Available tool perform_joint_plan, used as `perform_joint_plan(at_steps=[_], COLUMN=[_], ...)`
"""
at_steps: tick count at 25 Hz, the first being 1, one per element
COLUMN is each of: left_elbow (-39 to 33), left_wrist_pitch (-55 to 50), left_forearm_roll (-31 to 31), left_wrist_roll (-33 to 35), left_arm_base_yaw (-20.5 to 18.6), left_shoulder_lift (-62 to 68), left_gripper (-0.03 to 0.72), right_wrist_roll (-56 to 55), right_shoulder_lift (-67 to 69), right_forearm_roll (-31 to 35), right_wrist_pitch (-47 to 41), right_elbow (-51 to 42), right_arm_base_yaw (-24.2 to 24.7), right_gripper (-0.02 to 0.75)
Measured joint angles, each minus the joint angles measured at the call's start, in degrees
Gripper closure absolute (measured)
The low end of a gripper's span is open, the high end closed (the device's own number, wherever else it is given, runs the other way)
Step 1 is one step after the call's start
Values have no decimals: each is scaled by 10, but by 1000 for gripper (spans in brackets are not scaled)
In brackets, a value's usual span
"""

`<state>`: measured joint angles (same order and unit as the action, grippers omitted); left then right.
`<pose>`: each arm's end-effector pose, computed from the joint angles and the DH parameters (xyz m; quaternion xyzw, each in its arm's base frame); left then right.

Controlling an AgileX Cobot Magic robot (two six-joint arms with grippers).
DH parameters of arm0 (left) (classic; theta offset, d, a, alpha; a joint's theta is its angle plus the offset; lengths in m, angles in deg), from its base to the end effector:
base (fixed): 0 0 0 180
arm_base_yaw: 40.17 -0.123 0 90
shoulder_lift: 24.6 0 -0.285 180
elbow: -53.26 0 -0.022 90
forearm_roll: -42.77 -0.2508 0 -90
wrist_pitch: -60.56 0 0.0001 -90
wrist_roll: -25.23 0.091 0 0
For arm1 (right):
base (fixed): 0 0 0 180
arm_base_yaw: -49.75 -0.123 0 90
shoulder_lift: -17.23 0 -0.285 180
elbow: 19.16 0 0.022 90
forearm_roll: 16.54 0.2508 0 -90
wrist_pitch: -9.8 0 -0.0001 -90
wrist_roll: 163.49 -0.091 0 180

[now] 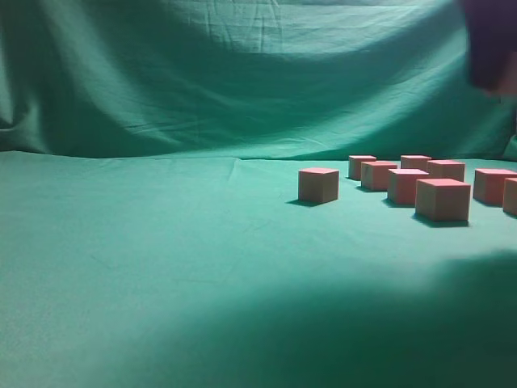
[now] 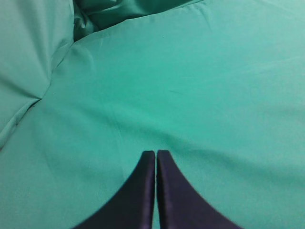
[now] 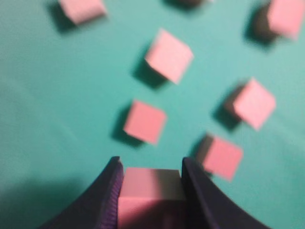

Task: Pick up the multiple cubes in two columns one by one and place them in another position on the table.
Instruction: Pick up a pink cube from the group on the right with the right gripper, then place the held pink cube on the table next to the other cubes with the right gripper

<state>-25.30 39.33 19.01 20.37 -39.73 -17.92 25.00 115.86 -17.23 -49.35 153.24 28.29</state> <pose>0.0522 0.0129 0.1758 0.0788 0.7876 0.1473 0.5932 0.2913 0.1135 0.2677 -0.2586 0.9575 0.0089 0.1270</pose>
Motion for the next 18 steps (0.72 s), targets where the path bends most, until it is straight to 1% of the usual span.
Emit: perform_joint_plan(at_steps=[4, 8, 14, 18], left_elbow=[0, 0, 0, 0], left_wrist_pitch=[0, 0, 0, 0], left_forearm_roll=[0, 0, 0, 0], left_wrist_roll=[0, 0, 0, 0], left_arm_base_yaw=[0, 0, 0, 0], left_shoulder_lift=[0, 0, 0, 0], left_gripper=[688, 688, 688, 688], right_wrist_roll=[72, 112, 249, 321], right_shoulder_lift=[30, 108, 227, 275], right_forearm_roll=[2, -14, -23, -23], right_wrist_pitch=[-10, -42, -44, -1], right_elbow=[89, 191, 315, 346], right_arm_base_yaw=[-64, -109, -141, -148], right_gripper=[489, 489, 489, 489])
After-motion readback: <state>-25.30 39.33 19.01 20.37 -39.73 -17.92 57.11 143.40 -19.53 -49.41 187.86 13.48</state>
